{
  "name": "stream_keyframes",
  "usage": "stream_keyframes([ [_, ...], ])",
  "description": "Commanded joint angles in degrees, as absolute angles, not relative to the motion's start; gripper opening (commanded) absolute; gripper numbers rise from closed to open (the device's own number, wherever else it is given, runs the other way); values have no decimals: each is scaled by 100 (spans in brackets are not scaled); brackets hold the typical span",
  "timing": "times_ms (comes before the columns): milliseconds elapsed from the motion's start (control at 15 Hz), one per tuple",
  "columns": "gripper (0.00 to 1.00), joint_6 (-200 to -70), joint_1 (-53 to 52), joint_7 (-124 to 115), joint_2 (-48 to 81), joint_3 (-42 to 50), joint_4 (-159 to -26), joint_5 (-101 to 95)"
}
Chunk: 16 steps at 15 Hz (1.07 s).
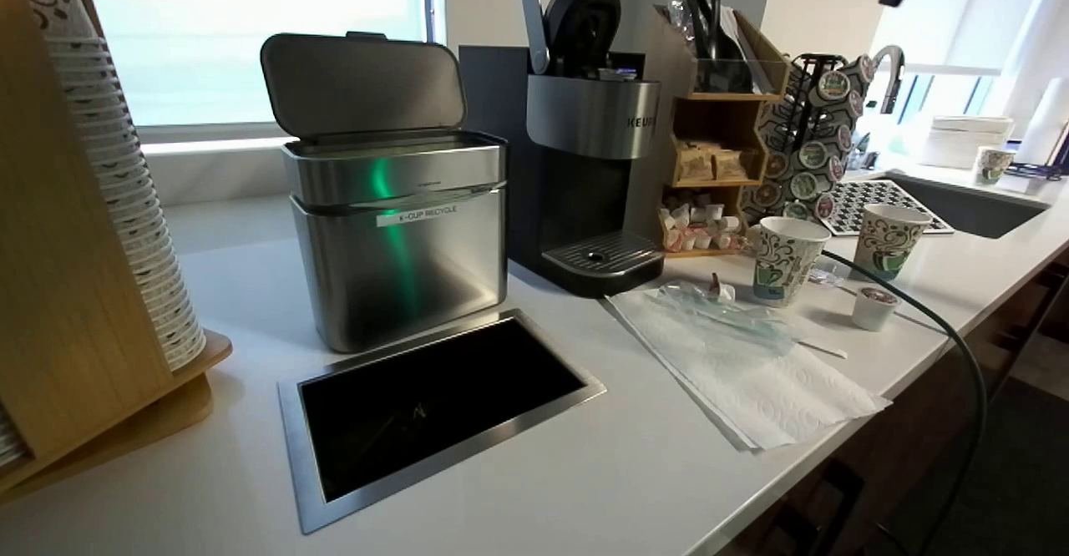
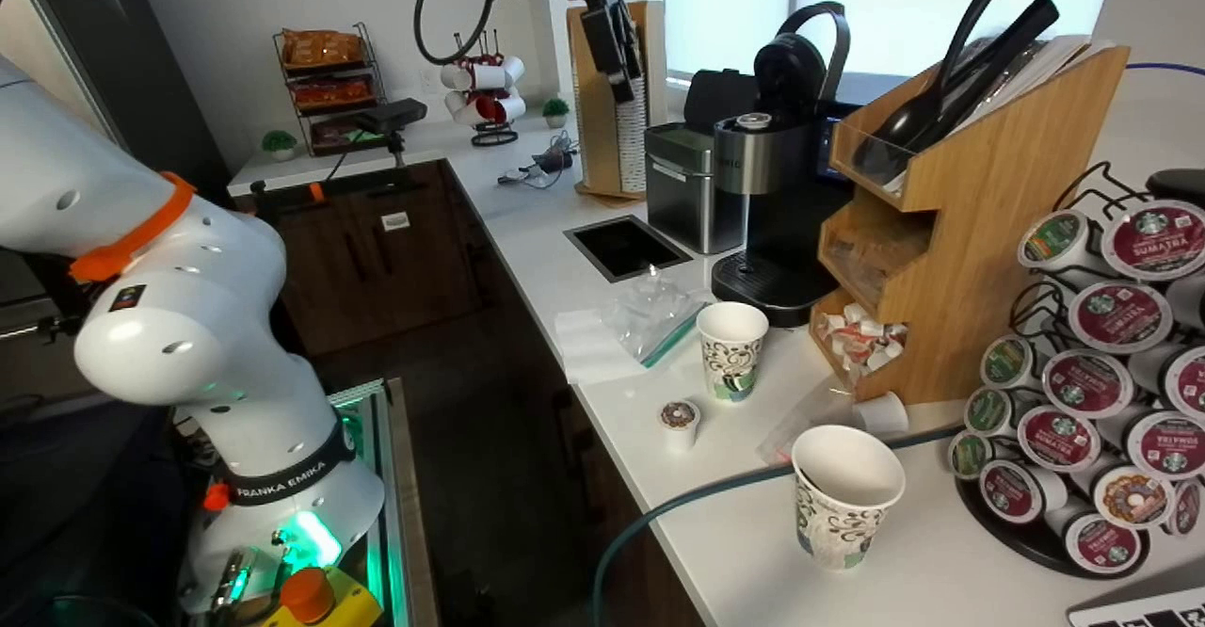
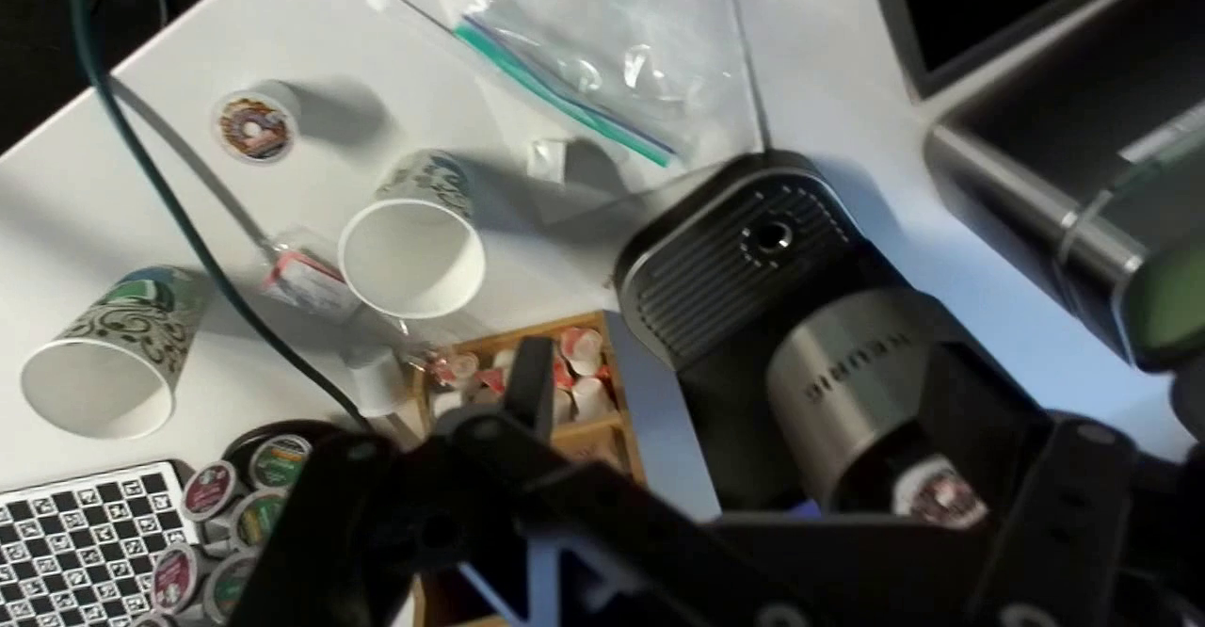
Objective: Close the top of the coffee maker
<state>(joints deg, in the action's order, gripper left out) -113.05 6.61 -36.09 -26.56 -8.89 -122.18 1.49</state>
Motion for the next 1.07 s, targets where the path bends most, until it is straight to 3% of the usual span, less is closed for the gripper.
stream_keyframes([
  [0,100,-11285,696,-4809,-1744,-1089,-10740,150],
  [267,100,-11344,654,-5985,-1010,-1019,-9365,-116],
  [333,100,-11332,477,-5502,-1449,-880,-10030,-20],
  [733,100,-11329,449,-5852,-1015,-811,-9394,-79],
  [1000,100,-12781,388,-7480,-217,-1067,-8958,-1153],
])
